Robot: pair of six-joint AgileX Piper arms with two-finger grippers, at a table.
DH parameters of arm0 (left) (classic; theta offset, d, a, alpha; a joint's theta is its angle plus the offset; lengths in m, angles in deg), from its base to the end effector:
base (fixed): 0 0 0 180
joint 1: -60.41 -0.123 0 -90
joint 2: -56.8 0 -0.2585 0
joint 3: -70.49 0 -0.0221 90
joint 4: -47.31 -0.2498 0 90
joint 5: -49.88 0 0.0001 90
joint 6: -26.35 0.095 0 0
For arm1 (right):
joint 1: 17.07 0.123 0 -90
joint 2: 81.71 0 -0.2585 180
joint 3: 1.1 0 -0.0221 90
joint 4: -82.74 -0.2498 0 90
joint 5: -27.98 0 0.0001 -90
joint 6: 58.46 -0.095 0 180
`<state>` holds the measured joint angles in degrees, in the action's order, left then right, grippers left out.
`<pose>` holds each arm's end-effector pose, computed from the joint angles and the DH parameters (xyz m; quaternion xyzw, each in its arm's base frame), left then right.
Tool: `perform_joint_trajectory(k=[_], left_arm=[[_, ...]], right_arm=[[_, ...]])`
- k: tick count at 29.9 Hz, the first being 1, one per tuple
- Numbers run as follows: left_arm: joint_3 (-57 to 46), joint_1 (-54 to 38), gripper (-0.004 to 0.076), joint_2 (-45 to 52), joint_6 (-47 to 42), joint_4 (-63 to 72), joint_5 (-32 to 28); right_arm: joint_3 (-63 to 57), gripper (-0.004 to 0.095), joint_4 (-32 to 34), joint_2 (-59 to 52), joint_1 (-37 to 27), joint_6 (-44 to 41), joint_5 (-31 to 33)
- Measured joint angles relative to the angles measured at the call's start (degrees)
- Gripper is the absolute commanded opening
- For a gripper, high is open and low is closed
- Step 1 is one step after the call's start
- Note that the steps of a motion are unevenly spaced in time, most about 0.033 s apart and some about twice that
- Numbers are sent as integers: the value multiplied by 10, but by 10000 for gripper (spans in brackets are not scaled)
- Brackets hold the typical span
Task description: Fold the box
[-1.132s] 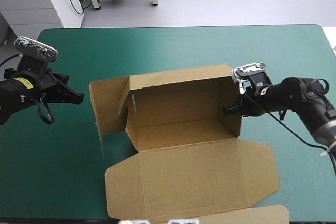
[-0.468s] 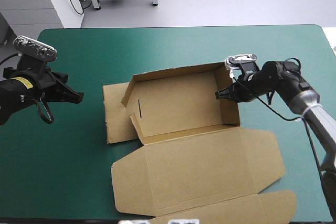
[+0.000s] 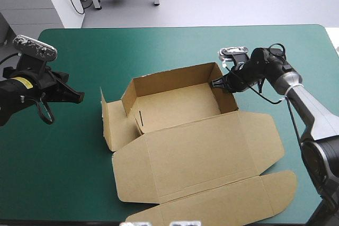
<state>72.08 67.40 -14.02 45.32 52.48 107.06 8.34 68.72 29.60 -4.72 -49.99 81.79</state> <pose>0.2146 -0.0336 0.4202 0.1957 0.8700 0.0024 0.4526 0.3696 0.1000 0.2497 -0.1264 0.9633 0.1185 0.2052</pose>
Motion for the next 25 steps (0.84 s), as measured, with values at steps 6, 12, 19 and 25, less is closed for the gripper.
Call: perform_joint_trajectory(k=[6, 12, 19, 25], left_arm=[[0, 0, -9, 0, 0, 0, 0], [0, 0, -9, 0, 0, 0, 0], [0, 0, -9, 0, 0, 0, 0], [0, 0, -9, 0, 0, 1, 0]], right_arm=[[0, 30, 2, 0, 0, 4, 0], [21, 425, 15, 6, 1, 9, 41], [100, 682, 32, 12, 1, 21, 154], [113, 682, 34, 2, 1, -7, 167]])
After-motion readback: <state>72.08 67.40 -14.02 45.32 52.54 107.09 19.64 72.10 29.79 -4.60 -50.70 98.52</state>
